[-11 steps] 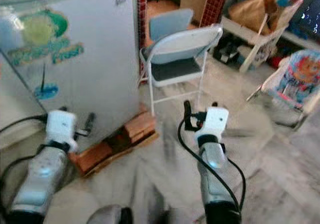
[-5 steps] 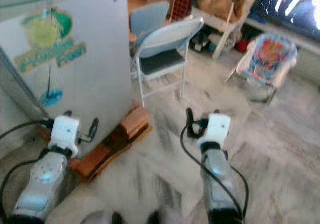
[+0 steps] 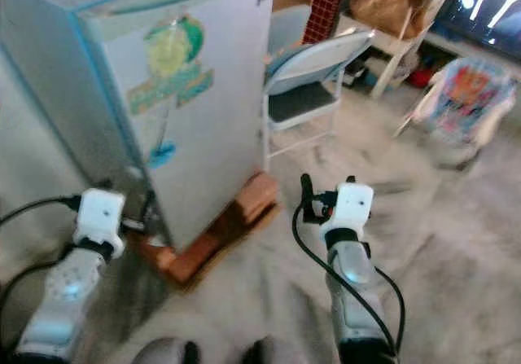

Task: Restocking fridge

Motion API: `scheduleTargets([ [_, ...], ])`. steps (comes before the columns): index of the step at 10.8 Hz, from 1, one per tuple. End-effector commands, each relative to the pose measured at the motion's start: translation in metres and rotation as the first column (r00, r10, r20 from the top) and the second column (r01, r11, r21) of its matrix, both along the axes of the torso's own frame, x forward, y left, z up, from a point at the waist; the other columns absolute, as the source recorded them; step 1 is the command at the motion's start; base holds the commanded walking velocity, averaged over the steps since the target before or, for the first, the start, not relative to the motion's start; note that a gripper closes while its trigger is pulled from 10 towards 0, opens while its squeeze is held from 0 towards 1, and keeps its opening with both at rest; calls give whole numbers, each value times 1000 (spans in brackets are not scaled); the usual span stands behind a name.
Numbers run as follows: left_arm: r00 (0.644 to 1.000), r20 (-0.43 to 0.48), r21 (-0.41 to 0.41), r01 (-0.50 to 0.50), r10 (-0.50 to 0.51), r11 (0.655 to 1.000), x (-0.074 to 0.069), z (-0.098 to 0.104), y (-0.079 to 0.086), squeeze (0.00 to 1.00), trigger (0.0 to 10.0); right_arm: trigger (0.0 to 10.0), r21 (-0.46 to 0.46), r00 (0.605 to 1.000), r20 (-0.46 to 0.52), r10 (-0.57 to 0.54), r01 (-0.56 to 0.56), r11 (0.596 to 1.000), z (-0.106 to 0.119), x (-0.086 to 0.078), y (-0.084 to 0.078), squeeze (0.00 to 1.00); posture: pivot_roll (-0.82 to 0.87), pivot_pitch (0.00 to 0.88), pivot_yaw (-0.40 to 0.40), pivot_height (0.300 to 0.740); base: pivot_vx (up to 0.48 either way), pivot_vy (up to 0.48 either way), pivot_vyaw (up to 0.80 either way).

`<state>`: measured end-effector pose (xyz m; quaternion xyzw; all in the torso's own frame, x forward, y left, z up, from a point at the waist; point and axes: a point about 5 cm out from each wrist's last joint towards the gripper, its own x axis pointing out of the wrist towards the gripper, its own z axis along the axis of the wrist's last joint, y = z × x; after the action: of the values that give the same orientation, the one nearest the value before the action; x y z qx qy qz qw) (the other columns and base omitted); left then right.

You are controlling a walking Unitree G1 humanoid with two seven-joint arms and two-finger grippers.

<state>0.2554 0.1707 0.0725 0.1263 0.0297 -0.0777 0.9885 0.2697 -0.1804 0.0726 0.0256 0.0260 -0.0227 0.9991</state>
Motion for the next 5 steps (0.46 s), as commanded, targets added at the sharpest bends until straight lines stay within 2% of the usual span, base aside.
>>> scheduleTargets([
  [1,1000,-8,12,10,-9,1000,-3,-1,-1,0,10000,10000,0,1000,6,-9,9,1000,3,1,-2,0,101,95,-88,740,0,480,-431],
  [3,1000,-2,25,16,-16,1000,-3,1,1,0,10000,10000,-8,1000,3,-21,21,1000,3,3,-5,0,107,97,-89,740,0,407,-800],
  [5,999,15,26,40,-41,999,-4,4,0,0,10000,10000,-26,1000,-1,-28,28,999,3,4,-9,0,112,96,-94,740,0,0,-800],
])
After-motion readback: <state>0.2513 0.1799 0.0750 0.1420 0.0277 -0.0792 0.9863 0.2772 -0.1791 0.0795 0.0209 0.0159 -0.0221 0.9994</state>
